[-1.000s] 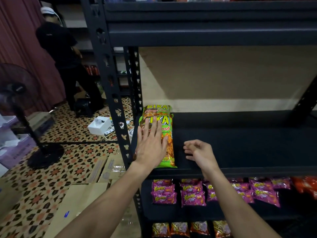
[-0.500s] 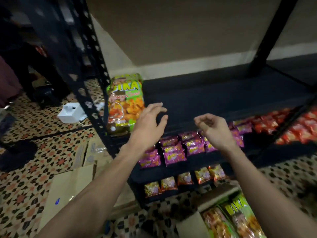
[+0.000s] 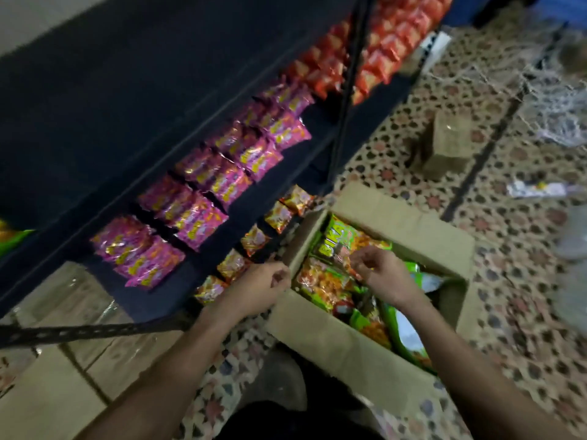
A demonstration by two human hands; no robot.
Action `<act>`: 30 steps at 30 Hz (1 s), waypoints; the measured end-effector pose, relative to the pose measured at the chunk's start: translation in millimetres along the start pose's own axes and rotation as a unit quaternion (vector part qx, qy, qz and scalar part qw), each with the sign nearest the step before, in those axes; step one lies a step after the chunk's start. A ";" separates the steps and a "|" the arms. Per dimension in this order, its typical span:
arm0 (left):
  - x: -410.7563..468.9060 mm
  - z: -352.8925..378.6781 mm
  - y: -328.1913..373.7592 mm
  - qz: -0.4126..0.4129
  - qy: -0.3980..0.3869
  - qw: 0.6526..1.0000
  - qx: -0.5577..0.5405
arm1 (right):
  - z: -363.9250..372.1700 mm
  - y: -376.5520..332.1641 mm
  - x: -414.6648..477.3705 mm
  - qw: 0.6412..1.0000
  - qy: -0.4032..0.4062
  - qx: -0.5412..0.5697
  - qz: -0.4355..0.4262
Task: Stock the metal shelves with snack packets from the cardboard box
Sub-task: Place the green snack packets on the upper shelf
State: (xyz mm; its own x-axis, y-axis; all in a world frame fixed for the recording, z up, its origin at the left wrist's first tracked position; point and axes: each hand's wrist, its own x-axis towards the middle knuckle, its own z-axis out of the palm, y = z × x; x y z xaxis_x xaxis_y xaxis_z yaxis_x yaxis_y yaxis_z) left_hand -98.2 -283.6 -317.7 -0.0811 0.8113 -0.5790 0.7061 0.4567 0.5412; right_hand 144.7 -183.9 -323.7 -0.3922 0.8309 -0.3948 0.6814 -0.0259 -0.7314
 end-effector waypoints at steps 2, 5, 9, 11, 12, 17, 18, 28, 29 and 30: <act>22.2 18.1 2.1 0.006 -0.042 0.999 0.004 | 1.8 37.0 -6.3 0.998 0.014 -0.004 0.053; 50.2 37.9 4.8 0.004 -0.095 0.995 -0.009 | 9.6 84.1 -10.1 0.992 0.022 -0.035 0.117; 94.9 56.4 4.8 0.014 -0.130 0.991 0.006 | 24.7 136.4 -6.2 0.971 0.064 -0.052 0.225; 117.0 61.7 4.9 0.017 -0.133 0.991 0.016 | 28.7 153.8 -4.5 0.946 0.091 -0.108 0.291; 129.9 64.7 6.5 0.019 -0.138 0.990 0.024 | 28.6 161.5 -3.4 0.931 0.095 -0.132 0.327; 175.0 72.0 12.5 0.009 -0.115 0.991 0.073 | 27.9 185.7 -1.9 0.900 0.071 -0.170 0.396; 182.5 75.6 14.3 0.009 -0.106 0.991 0.077 | 28.4 187.1 -4.0 0.896 0.079 -0.175 0.402; 227.0 96.6 42.6 -0.094 -0.079 0.992 0.006 | 5.0 160.9 -30.1 0.914 0.202 -0.163 0.310; 228.4 98.0 45.9 -0.102 -0.070 0.992 0.015 | 0.7 158.5 -31.7 0.915 0.216 -0.151 0.306; 228.6 99.6 49.2 -0.108 -0.062 0.992 0.024 | -4.6 155.4 -34.2 0.915 0.230 -0.138 0.302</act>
State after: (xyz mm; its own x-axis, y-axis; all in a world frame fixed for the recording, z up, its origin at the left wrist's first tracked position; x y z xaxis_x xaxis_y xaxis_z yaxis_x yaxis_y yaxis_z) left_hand -11.9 -112.0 -484.2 -0.1495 0.6433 -0.7509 0.7148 0.5950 0.3675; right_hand 266.8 -213.8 -421.4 0.3660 0.8589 -0.3582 0.8427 -0.4692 -0.2641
